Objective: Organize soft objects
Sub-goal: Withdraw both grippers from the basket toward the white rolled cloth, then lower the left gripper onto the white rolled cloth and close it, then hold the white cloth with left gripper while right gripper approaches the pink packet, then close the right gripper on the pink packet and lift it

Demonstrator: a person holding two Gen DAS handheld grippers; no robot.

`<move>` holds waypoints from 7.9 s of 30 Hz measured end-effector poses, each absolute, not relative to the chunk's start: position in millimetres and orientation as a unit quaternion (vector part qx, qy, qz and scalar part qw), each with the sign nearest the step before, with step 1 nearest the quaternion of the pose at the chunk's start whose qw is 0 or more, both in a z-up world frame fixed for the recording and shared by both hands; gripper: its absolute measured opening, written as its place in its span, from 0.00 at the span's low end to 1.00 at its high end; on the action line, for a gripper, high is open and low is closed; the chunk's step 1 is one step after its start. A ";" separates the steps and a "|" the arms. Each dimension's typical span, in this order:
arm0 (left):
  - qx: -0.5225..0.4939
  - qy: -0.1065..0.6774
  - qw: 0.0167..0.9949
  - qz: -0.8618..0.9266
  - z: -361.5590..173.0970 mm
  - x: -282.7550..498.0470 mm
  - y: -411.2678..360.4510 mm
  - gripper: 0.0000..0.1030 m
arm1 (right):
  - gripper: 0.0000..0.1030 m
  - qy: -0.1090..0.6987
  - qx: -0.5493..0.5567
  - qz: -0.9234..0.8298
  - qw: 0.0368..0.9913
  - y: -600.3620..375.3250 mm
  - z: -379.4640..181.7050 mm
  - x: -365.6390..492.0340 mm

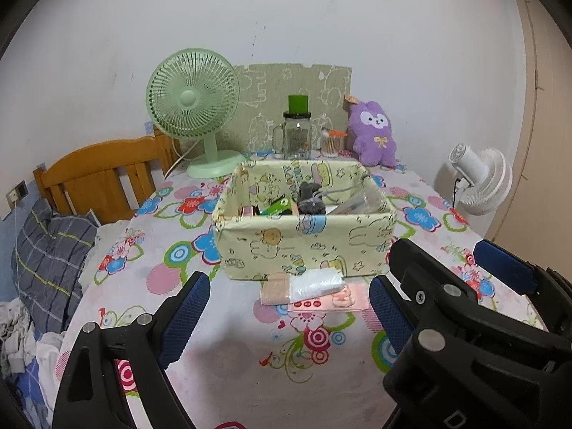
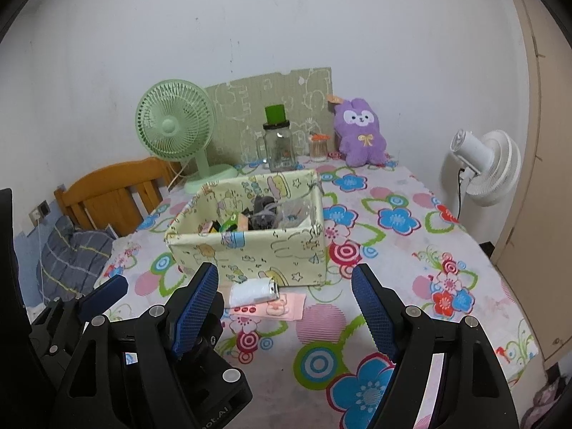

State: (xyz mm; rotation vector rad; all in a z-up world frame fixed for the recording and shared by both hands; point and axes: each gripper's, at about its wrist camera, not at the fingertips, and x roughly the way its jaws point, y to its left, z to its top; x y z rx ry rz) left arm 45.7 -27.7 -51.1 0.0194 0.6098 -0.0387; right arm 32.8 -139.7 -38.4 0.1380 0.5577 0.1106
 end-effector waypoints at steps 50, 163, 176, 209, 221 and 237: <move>0.027 0.405 0.911 -0.073 -134.9 133.9 -54.7 0.43 | 0.78 0.394 0.113 0.021 0.912 -165.4 -130.2 125.0; 0.046 0.412 0.910 0.022 -144.1 106.7 -2.1 0.24 | 0.76 0.426 -0.022 0.159 0.891 -99.5 -140.1 139.8; 0.070 0.411 0.909 0.026 -144.2 109.5 -3.8 0.24 | 0.72 0.426 -0.044 0.199 0.882 -90.3 -144.2 153.1; 0.067 0.428 0.901 0.005 -142.2 105.7 0.5 0.25 | 0.58 0.441 -0.081 0.220 0.867 -84.3 -133.5 142.6; 0.089 0.445 0.891 0.004 -140.5 109.4 3.0 0.26 | 0.60 0.458 -0.108 0.290 0.833 -76.5 -144.7 169.3; 0.110 0.426 0.898 0.008 -141.8 99.1 -8.4 0.24 | 0.41 0.445 -0.050 0.224 0.866 -90.9 -143.3 134.3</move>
